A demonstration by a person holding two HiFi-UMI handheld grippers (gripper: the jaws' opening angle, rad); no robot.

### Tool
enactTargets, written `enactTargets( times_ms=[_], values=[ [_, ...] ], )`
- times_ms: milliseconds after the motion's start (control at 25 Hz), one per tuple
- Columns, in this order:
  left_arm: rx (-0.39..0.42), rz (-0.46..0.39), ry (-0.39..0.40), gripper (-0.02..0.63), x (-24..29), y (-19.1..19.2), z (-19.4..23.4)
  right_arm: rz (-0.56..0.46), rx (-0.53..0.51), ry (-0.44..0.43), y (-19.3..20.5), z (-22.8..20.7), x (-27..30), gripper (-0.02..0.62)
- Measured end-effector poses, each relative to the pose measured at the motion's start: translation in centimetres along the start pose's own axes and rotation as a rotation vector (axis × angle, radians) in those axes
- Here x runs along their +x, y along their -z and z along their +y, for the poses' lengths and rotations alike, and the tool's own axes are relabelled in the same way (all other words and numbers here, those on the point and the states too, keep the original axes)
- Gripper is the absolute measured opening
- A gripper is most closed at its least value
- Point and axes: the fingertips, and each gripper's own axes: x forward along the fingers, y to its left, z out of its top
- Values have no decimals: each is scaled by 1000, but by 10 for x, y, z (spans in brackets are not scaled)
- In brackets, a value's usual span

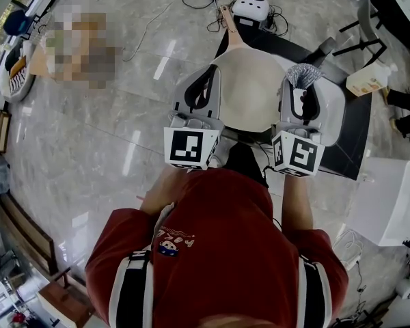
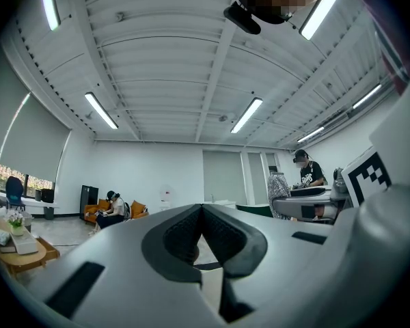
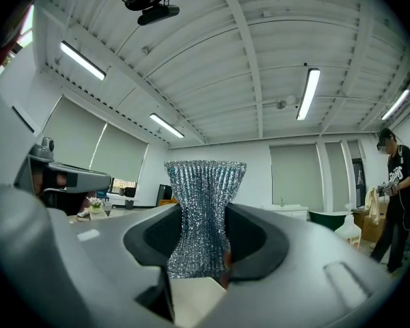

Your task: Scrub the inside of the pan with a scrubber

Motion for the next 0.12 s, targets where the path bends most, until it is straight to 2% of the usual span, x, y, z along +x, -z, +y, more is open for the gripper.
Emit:
enactTargets(
  times_ms=[120],
  values=[
    [6, -4, -1, 6, 1, 0, 0, 12, 0, -5, 3, 0, 0, 201]
  ],
)
